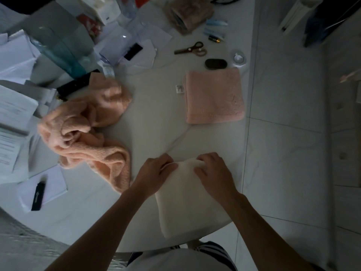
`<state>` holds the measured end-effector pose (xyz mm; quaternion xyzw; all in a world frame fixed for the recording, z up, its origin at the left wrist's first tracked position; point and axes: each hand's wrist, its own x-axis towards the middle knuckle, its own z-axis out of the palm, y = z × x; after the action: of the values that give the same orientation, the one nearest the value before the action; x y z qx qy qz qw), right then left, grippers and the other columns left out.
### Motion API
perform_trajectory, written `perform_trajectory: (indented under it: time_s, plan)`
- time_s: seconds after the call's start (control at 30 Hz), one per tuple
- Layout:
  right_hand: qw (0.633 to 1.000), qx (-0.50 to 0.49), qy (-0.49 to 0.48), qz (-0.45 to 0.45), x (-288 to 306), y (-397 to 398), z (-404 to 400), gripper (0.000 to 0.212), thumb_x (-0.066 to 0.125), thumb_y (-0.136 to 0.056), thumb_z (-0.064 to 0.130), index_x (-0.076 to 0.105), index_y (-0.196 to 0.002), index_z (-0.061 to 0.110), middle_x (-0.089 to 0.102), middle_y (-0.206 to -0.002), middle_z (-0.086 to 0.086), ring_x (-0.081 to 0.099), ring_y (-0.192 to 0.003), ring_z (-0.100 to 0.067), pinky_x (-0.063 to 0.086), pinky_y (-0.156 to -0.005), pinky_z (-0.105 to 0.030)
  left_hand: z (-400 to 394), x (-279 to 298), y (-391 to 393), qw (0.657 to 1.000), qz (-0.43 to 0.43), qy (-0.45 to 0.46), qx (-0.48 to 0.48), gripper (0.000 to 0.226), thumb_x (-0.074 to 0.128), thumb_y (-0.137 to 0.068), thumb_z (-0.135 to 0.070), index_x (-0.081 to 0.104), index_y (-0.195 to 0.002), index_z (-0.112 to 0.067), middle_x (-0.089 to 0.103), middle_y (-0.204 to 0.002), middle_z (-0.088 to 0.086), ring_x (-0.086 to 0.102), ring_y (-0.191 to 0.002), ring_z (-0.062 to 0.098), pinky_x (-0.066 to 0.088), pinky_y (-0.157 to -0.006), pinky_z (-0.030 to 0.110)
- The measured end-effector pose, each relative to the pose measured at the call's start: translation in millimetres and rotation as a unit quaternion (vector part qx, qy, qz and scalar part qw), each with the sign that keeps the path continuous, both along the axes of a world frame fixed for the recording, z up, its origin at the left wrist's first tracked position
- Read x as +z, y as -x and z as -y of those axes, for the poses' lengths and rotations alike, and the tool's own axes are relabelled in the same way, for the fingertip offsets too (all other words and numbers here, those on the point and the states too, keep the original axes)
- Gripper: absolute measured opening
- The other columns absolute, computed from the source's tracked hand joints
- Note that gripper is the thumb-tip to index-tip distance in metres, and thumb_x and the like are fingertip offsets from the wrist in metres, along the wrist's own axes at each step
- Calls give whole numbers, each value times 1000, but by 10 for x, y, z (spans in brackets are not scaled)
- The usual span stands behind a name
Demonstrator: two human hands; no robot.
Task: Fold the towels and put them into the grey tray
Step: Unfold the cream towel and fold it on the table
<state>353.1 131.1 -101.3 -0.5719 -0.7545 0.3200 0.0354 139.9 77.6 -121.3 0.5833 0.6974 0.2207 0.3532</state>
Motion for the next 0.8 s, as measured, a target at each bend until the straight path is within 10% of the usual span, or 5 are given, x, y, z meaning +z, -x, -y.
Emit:
perform_trajectory:
  time_s: [0.33, 0.57, 0.8]
  plan:
    - [995, -8, -85, 58, -53, 164, -138, 23, 59, -87, 16, 66, -109, 19, 59, -116, -5, 55, -107, -27, 42, -93, -38, -101, -22, -267, 972, -215, 70, 70, 16, 56, -93, -35, 66, -93, -22, 65, -101, 2, 60, -100, 27, 33, -96, 40]
    - [977, 94, -176, 80, 49, 145, 200, 52, 62, -89, 15, 51, -140, 19, 41, -151, -13, 34, -143, -34, 25, -116, -52, 285, 336, -660, 981, -118, -153, 28, 29, 61, -84, -4, 69, -111, -10, 66, -121, 9, 58, -115, 26, 44, -103, 45]
    - [967, 185, -156, 82, -70, -15, 529, 58, 32, -99, 28, 25, -152, 5, 21, -161, -15, 16, -150, -30, 19, -119, -51, 803, -24, -890, 972, -216, 43, -84, 67, 5, -101, -46, 9, -158, -12, -2, -166, 8, -10, -153, 24, 2, -124, 49]
